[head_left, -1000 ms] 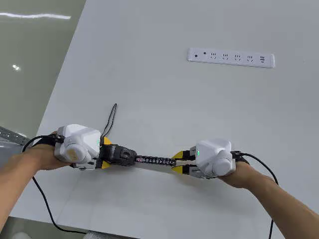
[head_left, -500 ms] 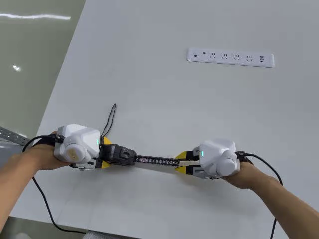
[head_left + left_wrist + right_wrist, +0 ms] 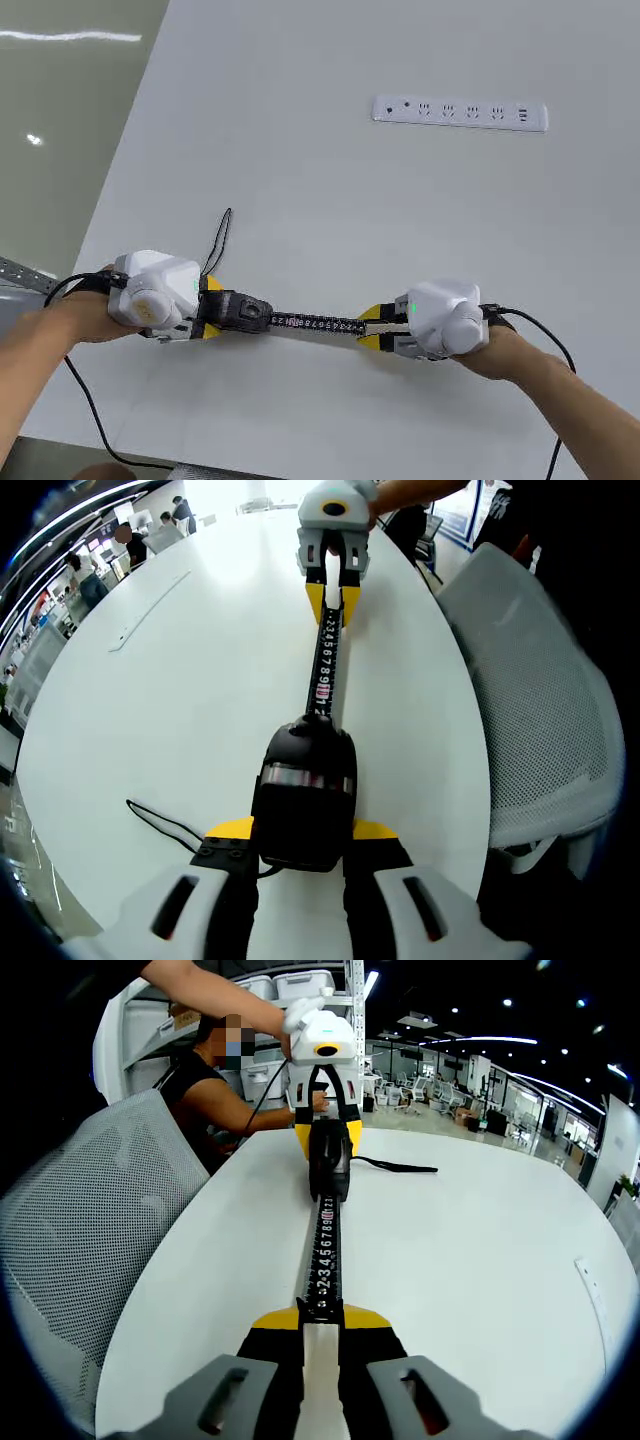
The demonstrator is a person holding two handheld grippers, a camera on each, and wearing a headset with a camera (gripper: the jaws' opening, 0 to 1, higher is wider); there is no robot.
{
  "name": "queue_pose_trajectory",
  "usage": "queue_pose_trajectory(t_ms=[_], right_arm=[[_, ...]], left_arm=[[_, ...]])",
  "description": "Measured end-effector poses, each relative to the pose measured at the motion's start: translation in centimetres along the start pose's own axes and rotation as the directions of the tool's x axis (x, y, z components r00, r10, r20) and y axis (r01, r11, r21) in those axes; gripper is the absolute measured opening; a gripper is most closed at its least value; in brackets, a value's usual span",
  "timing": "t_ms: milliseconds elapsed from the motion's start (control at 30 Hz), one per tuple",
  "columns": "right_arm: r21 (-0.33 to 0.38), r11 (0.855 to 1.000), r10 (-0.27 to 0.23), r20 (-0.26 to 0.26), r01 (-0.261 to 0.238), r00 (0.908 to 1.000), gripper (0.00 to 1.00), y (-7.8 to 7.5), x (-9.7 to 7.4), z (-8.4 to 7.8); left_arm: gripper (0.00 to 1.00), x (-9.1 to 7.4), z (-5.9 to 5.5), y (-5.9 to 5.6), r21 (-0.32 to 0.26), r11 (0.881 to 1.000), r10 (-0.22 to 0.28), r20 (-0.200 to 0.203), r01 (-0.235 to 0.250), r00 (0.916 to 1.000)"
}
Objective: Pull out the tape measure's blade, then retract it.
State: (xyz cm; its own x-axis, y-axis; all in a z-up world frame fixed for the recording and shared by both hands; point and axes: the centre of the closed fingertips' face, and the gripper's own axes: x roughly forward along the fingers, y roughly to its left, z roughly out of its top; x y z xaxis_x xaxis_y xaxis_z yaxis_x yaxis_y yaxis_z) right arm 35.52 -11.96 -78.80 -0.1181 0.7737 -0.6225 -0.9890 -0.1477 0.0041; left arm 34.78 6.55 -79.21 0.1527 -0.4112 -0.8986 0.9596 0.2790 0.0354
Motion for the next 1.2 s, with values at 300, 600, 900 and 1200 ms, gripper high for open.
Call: queue_pose_trajectory(t_ms=[300,600,900,1200], right_arm=[[0.005,1.0,-0.002,0.001,0.002,1.0,0.09,-0.1,-0.5,-0.5],[0.014,1.0,0.001,0.003,-0.001,1.0,0.09,0.1,-1.2,-1.1],[0.012,1.0,0.0,-0.006,0.0,1.0,0.09,0.3,-2.0,-1.9],[0.028,1.0,-0.003,-0.009,0.003,1.0,0.09,0.4,-2.7,-2.6]], left_arm=[[0.29,0.1,0.0,0.1,0.001,1.0,-0.001,-0.006,0.001,1.0],[0.29,-0.2,0.5,0.0,0.004,1.0,-0.002,-0.013,0.002,0.9999],[0.29,0.2,1.1,-0.1,0.014,1.0,-0.009,-0.009,0.009,0.9999],[0.29,0.0,0.8,-0.2,0.014,1.0,-0.004,-0.014,0.005,0.9999]])
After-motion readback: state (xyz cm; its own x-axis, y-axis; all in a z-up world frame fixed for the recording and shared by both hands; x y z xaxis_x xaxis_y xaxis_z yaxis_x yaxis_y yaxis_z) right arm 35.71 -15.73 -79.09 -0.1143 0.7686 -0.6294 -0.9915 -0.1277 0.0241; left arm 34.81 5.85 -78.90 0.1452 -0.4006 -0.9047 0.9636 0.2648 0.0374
